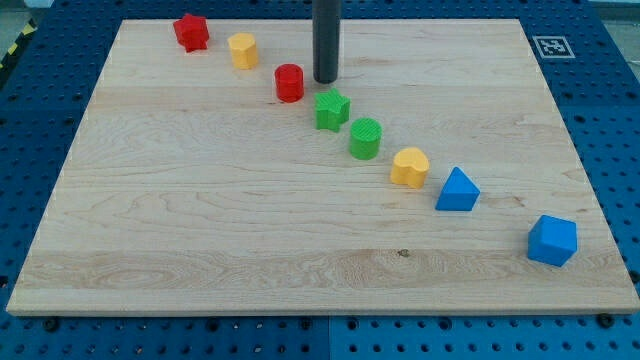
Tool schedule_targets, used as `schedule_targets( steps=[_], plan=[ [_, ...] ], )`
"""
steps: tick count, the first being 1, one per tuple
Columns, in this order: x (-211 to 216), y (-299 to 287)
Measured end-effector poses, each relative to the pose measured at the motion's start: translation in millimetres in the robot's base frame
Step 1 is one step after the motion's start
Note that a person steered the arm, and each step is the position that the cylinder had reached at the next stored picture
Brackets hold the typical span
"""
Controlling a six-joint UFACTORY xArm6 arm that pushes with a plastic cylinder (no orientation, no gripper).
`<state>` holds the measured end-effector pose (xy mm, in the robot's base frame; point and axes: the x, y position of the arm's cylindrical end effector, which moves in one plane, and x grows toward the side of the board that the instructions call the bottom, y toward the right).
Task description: Adjust the green circle red circle hexagon and the red star to diagonal line
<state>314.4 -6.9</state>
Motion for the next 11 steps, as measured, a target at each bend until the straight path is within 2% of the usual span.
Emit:
schedule_targets(
  steps=[3,5,6,8,11],
  plan=[
    [-5.9,-26.5],
    [-65.1,-39.4],
    [-72.6,-59.7],
    [-58.1,-64.6],
    [-55.6,-103.9]
  ],
)
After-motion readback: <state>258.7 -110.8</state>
